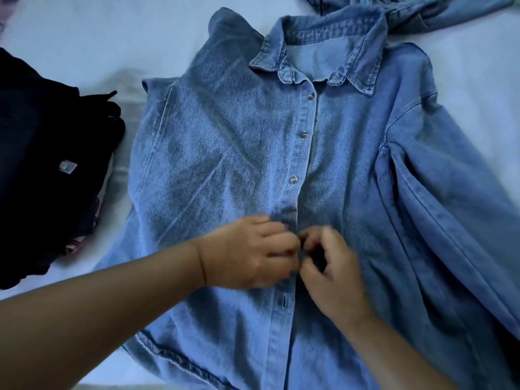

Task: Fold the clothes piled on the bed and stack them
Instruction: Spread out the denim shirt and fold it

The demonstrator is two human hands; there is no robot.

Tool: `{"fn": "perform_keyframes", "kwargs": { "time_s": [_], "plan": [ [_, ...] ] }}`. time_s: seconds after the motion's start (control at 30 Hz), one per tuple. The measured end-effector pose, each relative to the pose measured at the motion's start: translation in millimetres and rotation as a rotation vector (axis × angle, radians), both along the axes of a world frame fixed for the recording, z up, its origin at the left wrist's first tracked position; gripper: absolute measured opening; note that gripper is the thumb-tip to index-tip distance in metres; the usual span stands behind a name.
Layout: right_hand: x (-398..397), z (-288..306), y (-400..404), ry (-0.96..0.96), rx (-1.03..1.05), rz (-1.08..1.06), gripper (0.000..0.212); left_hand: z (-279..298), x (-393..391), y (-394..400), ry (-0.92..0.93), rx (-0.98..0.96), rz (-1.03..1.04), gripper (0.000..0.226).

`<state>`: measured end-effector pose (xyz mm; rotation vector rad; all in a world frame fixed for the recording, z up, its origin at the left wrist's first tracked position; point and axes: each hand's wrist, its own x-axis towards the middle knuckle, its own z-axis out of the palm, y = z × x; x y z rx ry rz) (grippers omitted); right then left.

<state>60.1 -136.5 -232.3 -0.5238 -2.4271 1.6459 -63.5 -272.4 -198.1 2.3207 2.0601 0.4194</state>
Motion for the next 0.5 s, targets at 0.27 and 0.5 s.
{"fn": "perform_keyframes", "kwargs": {
  "time_s": [0.27, 0.5],
  "plan": [
    [64.4, -4.6, 1.9, 0.131, 0.366, 0.187, 0.011, 6.4, 32.4, -6.6, 0.079, -0.246, -0.252, 0.028],
    [54.1, -0.9, -6.9, 0.251, 0.649, 0.399, 0.013, 12.3, 30.0, -22.9, 0.109, -0.177, -0.115, 0.024]
  ]
}}
